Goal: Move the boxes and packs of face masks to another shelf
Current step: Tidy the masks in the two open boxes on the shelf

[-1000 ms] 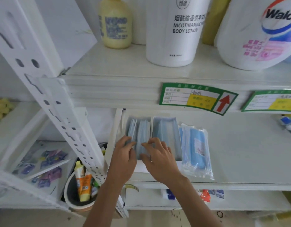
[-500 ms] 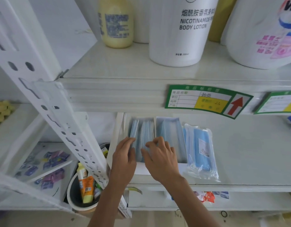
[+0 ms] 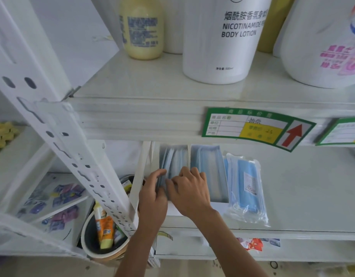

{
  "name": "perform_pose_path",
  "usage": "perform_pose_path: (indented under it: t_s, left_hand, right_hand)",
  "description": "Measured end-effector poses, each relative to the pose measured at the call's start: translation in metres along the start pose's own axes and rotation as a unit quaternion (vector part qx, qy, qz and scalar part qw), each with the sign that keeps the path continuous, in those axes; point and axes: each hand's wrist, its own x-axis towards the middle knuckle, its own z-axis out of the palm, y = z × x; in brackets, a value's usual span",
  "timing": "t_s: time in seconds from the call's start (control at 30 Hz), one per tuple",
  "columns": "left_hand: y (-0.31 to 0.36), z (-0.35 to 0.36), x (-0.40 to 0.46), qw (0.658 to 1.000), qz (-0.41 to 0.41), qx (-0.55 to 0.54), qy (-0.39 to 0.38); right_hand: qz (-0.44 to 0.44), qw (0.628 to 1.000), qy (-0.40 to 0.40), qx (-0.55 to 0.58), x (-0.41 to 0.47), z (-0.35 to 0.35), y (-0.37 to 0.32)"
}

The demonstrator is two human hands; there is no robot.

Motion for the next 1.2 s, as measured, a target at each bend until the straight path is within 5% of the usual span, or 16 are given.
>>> perform_pose_path:
  t_s: [0.43, 0.97, 1.2]
  left_hand:
    - [-0.002, -0.001, 0.005, 0.995, -0.043, -0.080, 0.035]
    - [-0.008, -0.014, -0.001, 0.987, 0.105, 0.117, 0.018]
    - [-0.015, -0.006, 0.001, 0.981, 0.060, 0.184, -0.030]
  right_hand:
    - [0.012, 1.000, 0.013, -0.009, 0.002, 0.013, 0.002]
    - [0.021, 0.997, 0.012, 0.071, 0.002, 0.018, 0.010]
    - [-0.035, 0.995, 0.046, 0.086, -0.005, 0.010, 0.011]
